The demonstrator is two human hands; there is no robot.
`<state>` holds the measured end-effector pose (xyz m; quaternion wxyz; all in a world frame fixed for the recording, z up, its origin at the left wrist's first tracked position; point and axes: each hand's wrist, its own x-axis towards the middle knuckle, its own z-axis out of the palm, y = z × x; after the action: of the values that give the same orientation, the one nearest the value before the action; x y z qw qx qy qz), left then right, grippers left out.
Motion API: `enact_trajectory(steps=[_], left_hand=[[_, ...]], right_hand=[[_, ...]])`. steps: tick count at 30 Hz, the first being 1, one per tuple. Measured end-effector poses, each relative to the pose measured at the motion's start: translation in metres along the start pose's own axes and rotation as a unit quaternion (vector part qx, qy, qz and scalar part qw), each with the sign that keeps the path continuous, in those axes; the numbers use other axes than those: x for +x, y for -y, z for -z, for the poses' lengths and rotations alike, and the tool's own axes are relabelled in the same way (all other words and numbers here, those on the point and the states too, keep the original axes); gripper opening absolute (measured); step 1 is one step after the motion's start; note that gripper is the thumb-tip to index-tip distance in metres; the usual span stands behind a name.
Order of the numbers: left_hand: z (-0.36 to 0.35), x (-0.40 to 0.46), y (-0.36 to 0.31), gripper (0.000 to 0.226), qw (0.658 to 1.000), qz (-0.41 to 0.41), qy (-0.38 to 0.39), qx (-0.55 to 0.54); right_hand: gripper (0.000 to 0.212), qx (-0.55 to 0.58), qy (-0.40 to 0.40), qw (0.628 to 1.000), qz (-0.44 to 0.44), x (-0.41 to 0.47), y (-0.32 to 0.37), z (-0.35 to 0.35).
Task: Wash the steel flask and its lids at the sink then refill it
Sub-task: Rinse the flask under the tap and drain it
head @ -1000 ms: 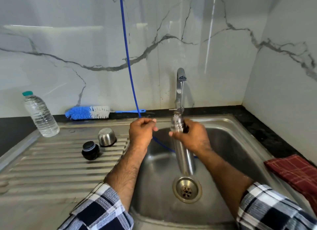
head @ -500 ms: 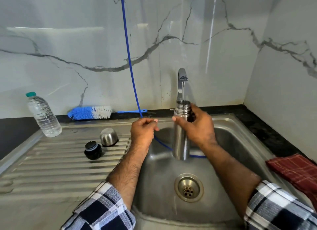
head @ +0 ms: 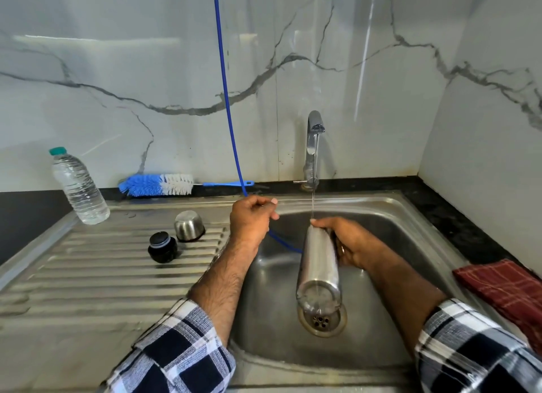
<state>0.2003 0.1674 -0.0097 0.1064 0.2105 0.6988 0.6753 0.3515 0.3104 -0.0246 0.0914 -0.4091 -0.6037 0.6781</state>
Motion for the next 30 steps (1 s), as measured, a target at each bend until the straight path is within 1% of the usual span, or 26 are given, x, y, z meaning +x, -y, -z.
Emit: enact_trajectory(steps=[2,3,4,5,7,8,9,10,12,13,14,16,18,21,23,24,25,27,28,30], left_hand=[[0.001,-0.001,-0.001,0.008,1.0,0.001,0.005,0.009],[0.001,-0.001,-0.002,0.008,1.0,0.002,0.006,0.011],[0.001,-0.001,-0.001,0.007,1.0,0.004,0.008,0.013],[0.001,-0.002,-0.001,0.007,1.0,0.007,0.012,0.016],[0.001,-0.002,0.0,0.007,1.0,0.01,0.02,0.02],[0.0,-0.002,0.0,0.007,0.999,0.011,0.024,0.02],[0.0,-0.003,0.0,0.007,0.999,0.012,0.029,0.019],[-0.001,-0.003,0.0,0.008,0.999,0.012,0.033,0.019],[-0.003,-0.004,0.0,0.01,0.999,0.013,0.039,0.024],[-0.003,-0.005,-0.001,0.01,0.999,0.012,0.041,0.027],[-0.003,-0.005,0.0,0.01,0.998,0.012,0.043,0.031],[-0.003,-0.005,0.001,0.011,0.998,0.013,0.049,0.038],[-0.003,-0.005,0.001,0.014,0.997,0.021,0.058,0.044],[-0.002,-0.006,0.002,0.022,0.993,0.045,0.082,0.073],[-0.001,-0.006,0.004,0.028,0.99,0.06,0.095,0.082],[-0.001,-0.006,0.004,0.03,0.989,0.065,0.104,0.083],[-0.001,-0.007,0.003,0.032,0.987,0.07,0.117,0.085],[-0.001,-0.011,0.001,0.038,0.979,0.083,0.154,0.1],[-0.003,-0.014,0.001,0.042,0.975,0.091,0.17,0.112],[-0.006,-0.018,0.002,0.05,0.967,0.093,0.189,0.143]], right_hand=[[0.066,-0.009,0.03,0.998,-0.046,0.01,-0.013,0.004],[0.072,-0.017,0.041,0.998,-0.053,0.016,-0.019,0.006],[0.073,-0.025,0.046,0.997,-0.06,0.022,-0.024,0.008],[0.063,-0.038,0.047,0.997,-0.058,0.022,-0.027,0.008],[0.025,-0.066,0.061,0.995,-0.042,0.013,-0.027,0.006],[0.021,-0.077,0.069,0.994,-0.047,0.012,-0.026,0.006],[0.026,-0.076,0.063,0.993,-0.062,0.012,-0.025,0.007],[0.036,-0.066,0.05,0.992,-0.093,0.014,-0.025,0.009],[0.055,-0.048,0.07,0.988,-0.132,0.008,-0.02,0.011],[0.06,-0.043,0.083,0.985,-0.143,0.009,-0.019,0.013],[0.062,-0.046,0.077,0.985,-0.148,0.011,-0.019,0.014],[0.06,-0.038,0.069,0.986,-0.149,0.01,-0.02,0.013],[0.052,-0.007,0.041,0.993,-0.11,0.011,-0.02,0.009],[0.045,0.051,-0.016,0.999,-0.004,0.019,-0.011,0.003],[0.038,0.013,-0.06,0.993,0.101,0.016,0.002,-0.003],[0.035,-0.004,-0.069,0.985,0.158,0.015,0.008,-0.006],[0.032,-0.015,-0.067,0.976,0.207,0.014,0.011,-0.008],[0.023,-0.028,-0.058,0.961,0.27,0.01,0.012,-0.011],[0.022,-0.032,-0.062,0.956,0.285,0.011,0.011,-0.012],[0.03,-0.032,-0.063,0.949,0.307,0.011,0.011,-0.013]])
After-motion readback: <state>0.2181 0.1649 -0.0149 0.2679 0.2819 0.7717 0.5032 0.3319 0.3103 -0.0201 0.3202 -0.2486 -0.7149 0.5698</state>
